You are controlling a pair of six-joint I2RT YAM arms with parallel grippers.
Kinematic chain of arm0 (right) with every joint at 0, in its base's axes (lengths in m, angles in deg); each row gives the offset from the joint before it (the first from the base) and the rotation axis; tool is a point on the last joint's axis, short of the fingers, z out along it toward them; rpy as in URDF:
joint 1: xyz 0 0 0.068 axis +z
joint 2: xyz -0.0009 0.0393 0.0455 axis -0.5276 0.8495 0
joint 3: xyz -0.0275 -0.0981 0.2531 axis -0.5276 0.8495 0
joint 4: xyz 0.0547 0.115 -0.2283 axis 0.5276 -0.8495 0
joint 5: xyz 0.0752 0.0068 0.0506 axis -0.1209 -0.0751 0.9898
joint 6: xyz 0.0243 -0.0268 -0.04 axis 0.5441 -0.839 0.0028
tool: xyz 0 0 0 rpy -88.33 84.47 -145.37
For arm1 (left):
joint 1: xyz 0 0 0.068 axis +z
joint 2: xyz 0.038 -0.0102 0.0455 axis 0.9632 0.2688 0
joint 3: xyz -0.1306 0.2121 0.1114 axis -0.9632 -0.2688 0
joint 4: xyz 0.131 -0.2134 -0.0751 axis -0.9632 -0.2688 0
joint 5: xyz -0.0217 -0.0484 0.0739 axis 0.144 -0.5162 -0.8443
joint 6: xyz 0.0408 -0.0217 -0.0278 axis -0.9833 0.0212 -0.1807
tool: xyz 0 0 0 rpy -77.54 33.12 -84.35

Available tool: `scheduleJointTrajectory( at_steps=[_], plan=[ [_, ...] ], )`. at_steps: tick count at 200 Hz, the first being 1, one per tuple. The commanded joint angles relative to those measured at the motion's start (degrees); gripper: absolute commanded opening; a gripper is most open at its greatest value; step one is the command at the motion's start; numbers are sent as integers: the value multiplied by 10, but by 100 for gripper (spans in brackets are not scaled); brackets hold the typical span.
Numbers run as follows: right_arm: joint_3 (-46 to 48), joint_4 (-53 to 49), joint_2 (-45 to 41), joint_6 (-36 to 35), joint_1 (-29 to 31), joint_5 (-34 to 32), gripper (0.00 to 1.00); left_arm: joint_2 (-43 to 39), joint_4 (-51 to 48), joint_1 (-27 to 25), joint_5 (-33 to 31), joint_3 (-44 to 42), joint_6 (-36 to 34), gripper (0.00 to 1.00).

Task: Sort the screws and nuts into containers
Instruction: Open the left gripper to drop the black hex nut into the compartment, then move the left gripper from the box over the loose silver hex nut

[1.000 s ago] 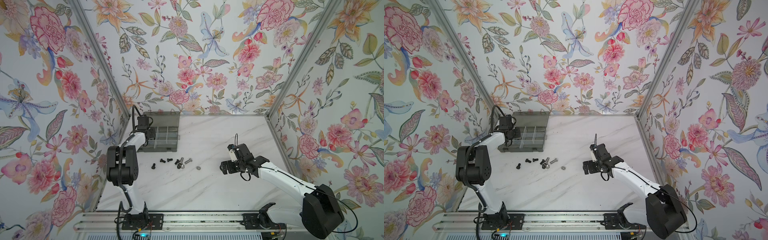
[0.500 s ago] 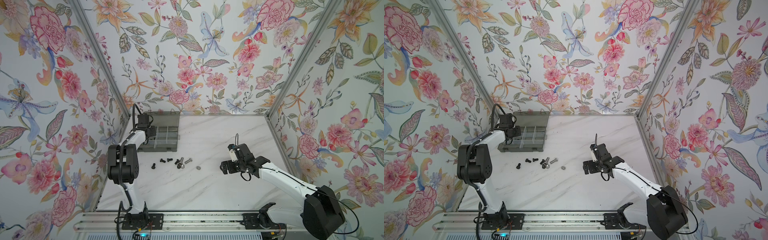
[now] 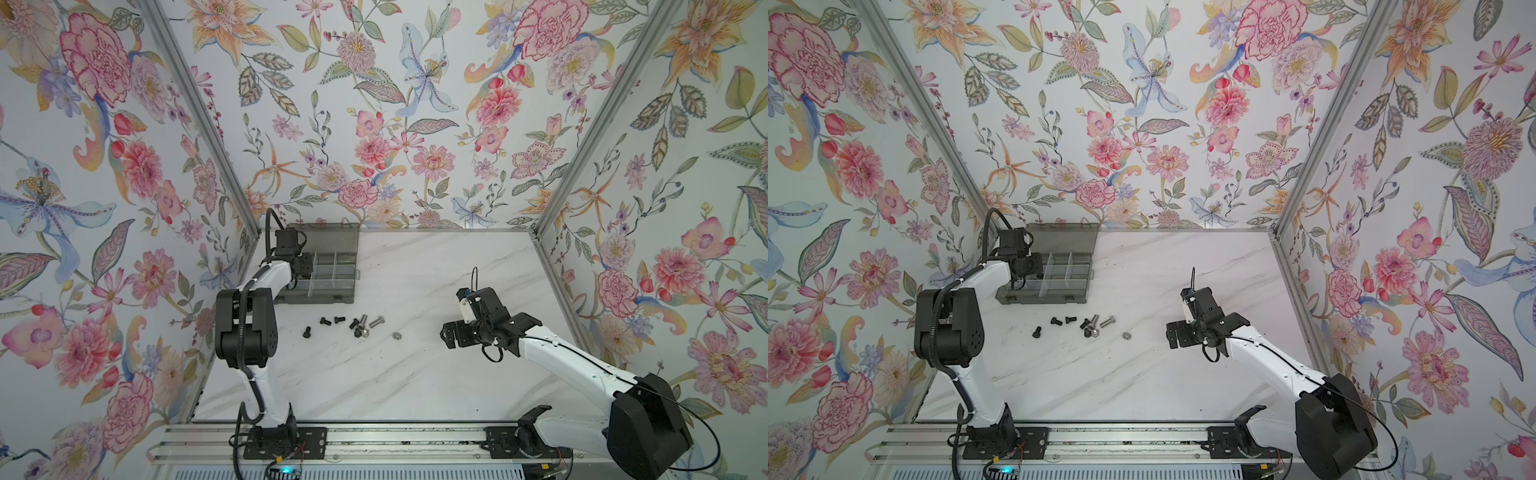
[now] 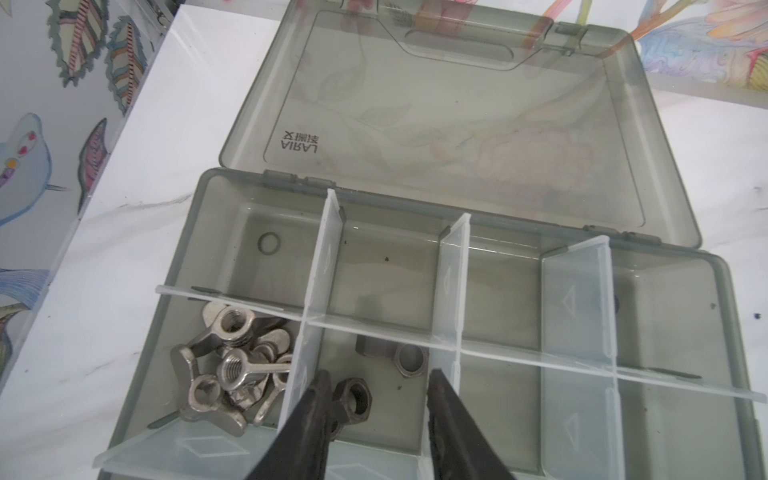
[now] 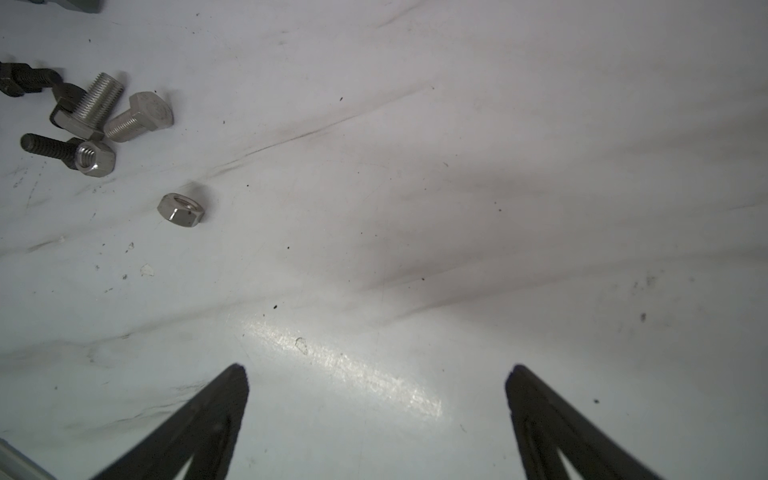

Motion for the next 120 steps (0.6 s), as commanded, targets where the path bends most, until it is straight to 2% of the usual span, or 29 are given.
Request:
scheduleJointTrajectory(
  at_steps=[1, 31, 72, 120],
  plan=[
    [7, -8, -12, 5, 0, 3, 99, -58, -14, 1, 29, -24, 14, 50],
    [5, -9, -8, 5, 0, 5, 99, -123, -17, -12, 43, -81, 25, 59],
    [2, -9, 0, 5, 1, 8, 99, -196, -11, -66, 41, -176, 31, 63],
    [-11, -8, 20, 5, 9, 11, 99, -291, 33, -122, 67, -289, 86, 67]
  ],
)
